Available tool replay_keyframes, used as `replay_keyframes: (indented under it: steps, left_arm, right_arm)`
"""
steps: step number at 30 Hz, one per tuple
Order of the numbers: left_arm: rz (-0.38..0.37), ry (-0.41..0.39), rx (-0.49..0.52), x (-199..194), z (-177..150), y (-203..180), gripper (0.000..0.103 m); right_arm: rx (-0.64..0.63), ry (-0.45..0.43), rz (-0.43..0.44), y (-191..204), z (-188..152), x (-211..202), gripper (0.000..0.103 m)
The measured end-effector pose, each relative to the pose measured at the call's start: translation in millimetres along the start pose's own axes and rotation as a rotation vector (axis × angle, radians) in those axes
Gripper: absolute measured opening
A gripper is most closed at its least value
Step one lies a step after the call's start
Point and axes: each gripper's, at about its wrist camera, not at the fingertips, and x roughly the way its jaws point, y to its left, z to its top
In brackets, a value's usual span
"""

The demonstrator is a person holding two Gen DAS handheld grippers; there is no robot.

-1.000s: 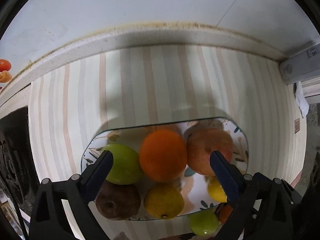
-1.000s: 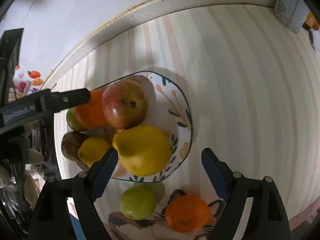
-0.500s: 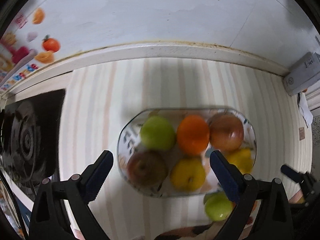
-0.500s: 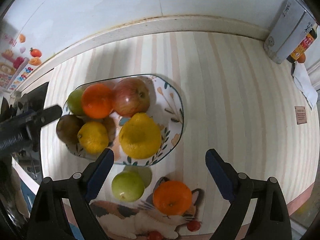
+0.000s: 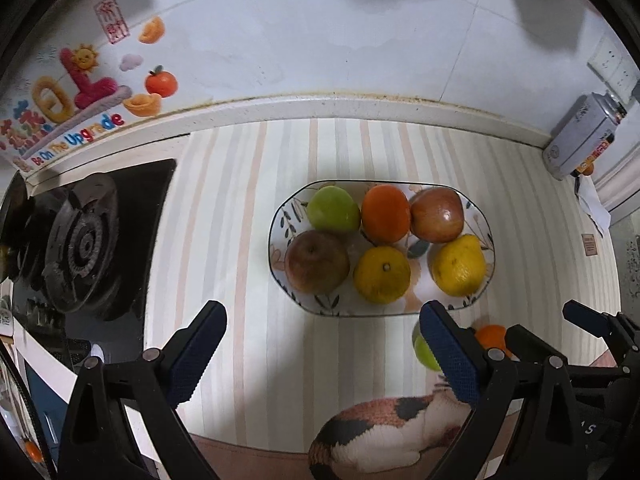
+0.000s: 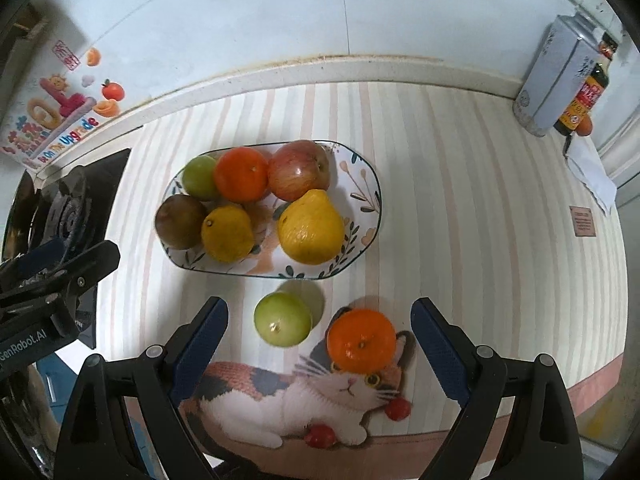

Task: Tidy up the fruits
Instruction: 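Withdraw both open tools from the plate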

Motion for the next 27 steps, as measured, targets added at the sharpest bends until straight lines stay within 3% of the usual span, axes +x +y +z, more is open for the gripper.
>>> replay_keyframes:
  steps: [19,27]
  left_arm:
    - [-0.034,-0.18,0.008,-107,-50,1,0.099]
    - [-0.045,-0.2,0.013,-124,-61,0,0.099]
  right_arm:
    - [-0.036,-0.177,0.037,24,-60,-122,0.095]
    - [-0.008,-0.213,0.044,20,-75,-139,0.095]
